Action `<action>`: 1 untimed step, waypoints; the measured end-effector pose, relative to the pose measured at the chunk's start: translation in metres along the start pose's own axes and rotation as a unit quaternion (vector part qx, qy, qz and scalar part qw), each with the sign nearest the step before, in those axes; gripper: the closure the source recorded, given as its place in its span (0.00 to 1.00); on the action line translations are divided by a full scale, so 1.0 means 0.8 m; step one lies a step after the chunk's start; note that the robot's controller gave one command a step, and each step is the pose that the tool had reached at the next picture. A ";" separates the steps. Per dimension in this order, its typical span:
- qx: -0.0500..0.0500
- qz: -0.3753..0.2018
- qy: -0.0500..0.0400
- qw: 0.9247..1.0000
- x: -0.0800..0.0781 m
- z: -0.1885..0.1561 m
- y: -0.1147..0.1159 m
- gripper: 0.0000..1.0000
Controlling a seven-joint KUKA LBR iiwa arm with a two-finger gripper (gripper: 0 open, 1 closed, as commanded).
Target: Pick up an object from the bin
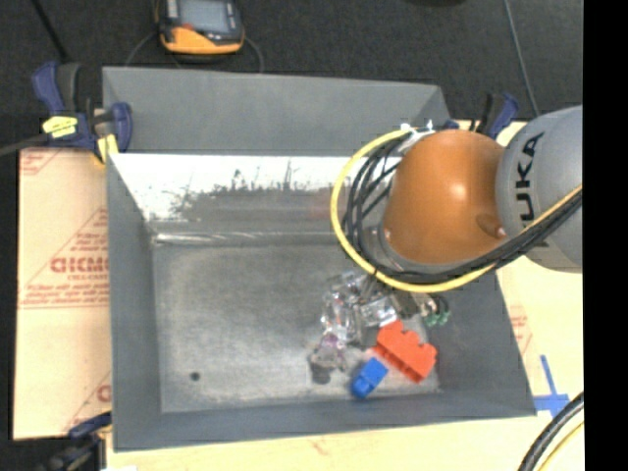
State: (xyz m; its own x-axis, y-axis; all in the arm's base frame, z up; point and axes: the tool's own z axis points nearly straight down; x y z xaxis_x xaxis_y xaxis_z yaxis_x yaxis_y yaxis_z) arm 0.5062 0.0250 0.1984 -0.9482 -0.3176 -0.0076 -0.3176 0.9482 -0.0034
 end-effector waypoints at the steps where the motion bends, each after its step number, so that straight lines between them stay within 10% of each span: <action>1: -0.001 -0.132 0.001 0.991 0.008 -0.085 -0.020 1.00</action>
Offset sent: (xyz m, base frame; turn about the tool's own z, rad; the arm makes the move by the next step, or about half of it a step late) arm -0.0030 -0.0160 0.0676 -0.2675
